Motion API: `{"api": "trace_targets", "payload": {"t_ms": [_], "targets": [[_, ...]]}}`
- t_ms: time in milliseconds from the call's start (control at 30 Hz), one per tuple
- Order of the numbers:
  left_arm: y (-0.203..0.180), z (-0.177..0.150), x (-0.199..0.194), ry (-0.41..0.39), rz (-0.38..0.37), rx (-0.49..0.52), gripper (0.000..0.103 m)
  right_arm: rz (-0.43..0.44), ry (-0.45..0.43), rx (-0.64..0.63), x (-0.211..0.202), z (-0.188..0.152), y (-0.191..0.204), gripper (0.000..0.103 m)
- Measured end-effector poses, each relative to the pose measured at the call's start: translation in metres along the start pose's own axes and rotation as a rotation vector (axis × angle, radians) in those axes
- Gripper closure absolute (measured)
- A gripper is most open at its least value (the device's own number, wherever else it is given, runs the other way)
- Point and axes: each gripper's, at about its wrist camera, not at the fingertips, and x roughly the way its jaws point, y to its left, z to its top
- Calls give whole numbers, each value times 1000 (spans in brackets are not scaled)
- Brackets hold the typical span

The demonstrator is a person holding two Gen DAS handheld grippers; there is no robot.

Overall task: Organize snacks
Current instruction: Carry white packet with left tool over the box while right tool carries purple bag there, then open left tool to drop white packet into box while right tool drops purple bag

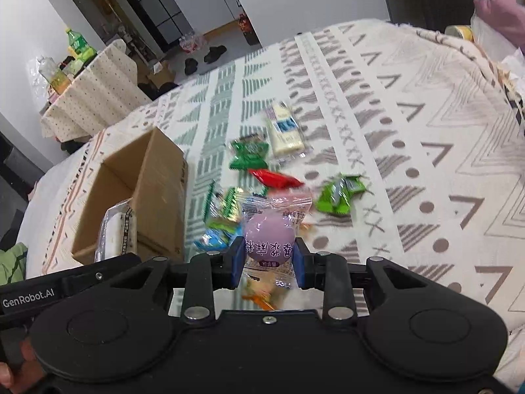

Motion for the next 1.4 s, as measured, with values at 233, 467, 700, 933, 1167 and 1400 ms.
{"api": "trace_targets", "payload": {"t_ms": [233,467,700,933,1167,1400], "targets": [[16,17,-18,-20,4,-14,58,11,-28,-33,-13,15,32,73],[35,36,-30,-44,4,-27,58,30,-46,-63,-13,27,65,73],[57,53,-37,-61,6,-50,58,47,-42,-110,-3,40,97,73],[83,65,-29,-49,13,-87,58,49,-19,-133,12,46,122,73],[113,75,-13,-24,35,-138,58,46,23,-178,33,48,147,73],[140,85,1,-9,51,-183,58,53,68,-212,59,52,170,73]]}}
